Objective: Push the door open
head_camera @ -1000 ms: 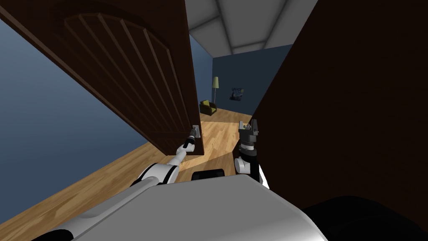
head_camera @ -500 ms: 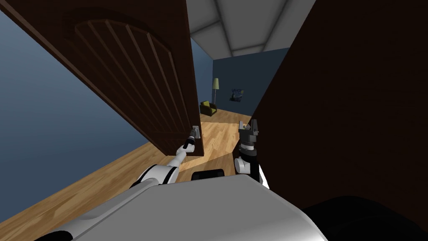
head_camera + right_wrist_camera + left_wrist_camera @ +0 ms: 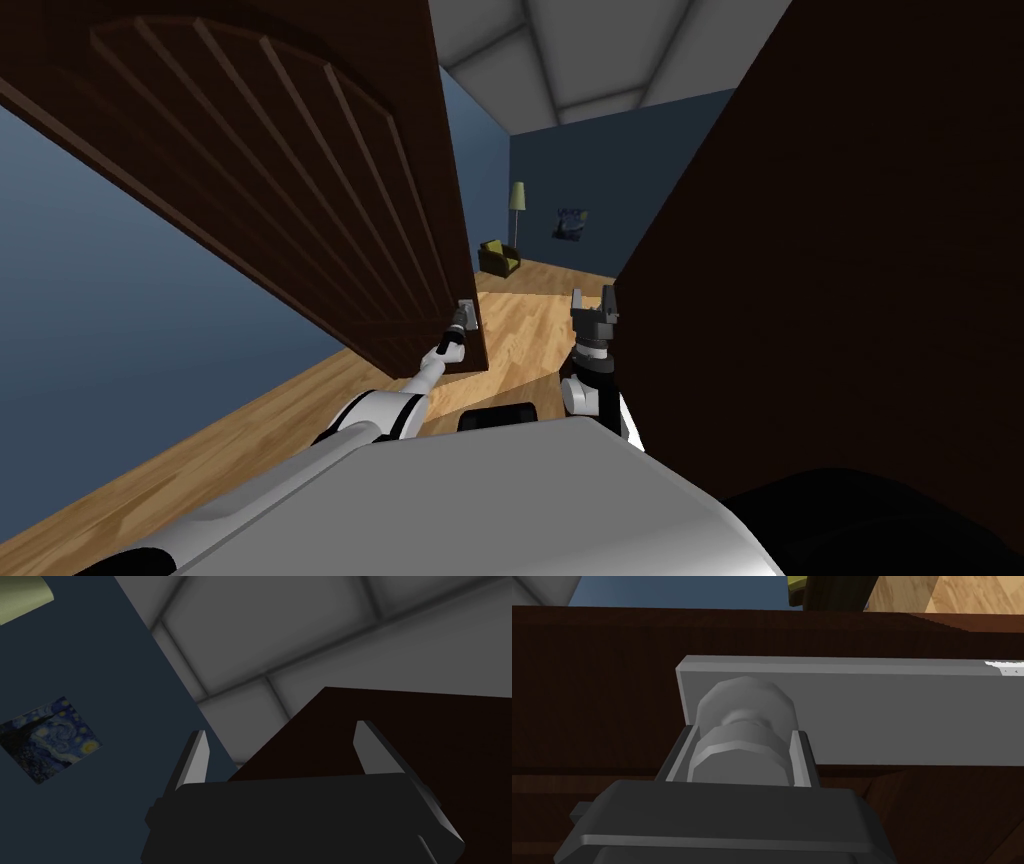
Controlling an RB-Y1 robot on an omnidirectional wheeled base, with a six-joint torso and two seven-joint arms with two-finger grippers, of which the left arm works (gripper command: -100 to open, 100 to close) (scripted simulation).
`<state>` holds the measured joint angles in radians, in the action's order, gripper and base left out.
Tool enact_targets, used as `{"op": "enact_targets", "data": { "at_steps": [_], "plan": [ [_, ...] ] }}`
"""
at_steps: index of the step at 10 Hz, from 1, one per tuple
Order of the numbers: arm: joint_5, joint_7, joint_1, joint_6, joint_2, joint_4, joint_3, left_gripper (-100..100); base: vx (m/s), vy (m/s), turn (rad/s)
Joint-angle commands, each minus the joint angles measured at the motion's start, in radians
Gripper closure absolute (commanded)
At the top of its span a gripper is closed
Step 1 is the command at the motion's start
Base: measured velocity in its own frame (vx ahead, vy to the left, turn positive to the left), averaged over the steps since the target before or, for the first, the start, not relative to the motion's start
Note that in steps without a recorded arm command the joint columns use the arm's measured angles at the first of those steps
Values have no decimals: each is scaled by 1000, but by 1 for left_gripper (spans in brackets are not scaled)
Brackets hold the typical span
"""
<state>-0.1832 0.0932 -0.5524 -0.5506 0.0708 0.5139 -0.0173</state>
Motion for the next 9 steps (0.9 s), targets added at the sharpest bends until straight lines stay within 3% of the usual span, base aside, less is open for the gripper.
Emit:
{"op": "enact_targets", "data": {
  "at_steps": [1,3,4,5,6,7,9],
  "plan": [
    [-10,19,-2,2,19,2,-26,100,146,-23,121],
    [-12,25,-3,1,19,1,-30,100,124,-33,79],
    [-20,48,-7,-2,20,-1,-51,100,193,-43,170],
    [-15,48,6,18,12,22,-37,-100,-27,-11,129],
    [-15,48,6,18,12,22,-37,-100,-192,23,12],
    [-14,58,3,20,0,22,-37,-100,-249,-3,45],
    [-14,76,-1,24,-35,23,-37,-100,-261,-12,79]
  ]
}}
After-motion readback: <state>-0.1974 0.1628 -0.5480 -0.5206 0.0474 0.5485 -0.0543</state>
